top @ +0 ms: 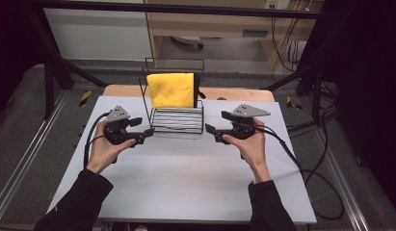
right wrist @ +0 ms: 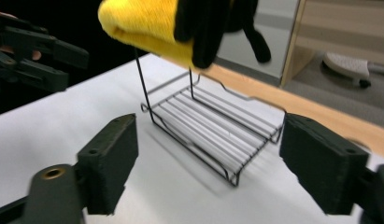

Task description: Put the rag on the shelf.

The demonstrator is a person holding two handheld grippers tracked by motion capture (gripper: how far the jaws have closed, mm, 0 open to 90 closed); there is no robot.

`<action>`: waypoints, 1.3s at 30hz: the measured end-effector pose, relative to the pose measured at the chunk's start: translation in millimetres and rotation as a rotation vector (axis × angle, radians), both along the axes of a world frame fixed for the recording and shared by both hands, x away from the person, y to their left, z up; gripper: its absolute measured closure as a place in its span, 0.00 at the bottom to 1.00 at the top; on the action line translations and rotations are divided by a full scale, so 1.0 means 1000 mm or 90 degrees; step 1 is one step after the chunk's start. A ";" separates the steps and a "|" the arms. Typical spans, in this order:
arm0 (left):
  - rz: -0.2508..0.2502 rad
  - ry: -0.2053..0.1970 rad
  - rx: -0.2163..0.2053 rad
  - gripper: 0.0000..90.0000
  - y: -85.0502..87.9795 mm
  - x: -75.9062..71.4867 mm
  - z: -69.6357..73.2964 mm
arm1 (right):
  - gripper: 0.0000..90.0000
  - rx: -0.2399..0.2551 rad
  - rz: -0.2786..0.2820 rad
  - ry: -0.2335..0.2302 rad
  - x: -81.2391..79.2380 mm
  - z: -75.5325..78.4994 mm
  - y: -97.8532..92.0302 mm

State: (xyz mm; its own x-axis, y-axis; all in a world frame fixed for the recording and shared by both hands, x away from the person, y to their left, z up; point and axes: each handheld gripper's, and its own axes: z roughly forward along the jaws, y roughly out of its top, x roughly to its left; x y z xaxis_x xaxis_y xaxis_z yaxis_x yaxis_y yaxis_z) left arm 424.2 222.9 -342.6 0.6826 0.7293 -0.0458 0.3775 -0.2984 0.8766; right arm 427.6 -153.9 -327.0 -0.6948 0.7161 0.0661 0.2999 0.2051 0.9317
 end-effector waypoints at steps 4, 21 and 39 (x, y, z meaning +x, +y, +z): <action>-0.010 0.012 0.009 0.26 0.004 -0.006 -0.008 | 0.13 -0.002 -0.003 0.030 -0.005 -0.010 -0.014; -0.005 0.043 0.040 0.09 0.035 -0.032 -0.049 | 0.05 -0.010 -0.010 0.057 -0.033 -0.064 -0.056; 0.009 0.051 0.067 0.09 0.065 -0.052 -0.082 | 0.04 -0.005 -0.041 0.077 -0.059 -0.103 -0.098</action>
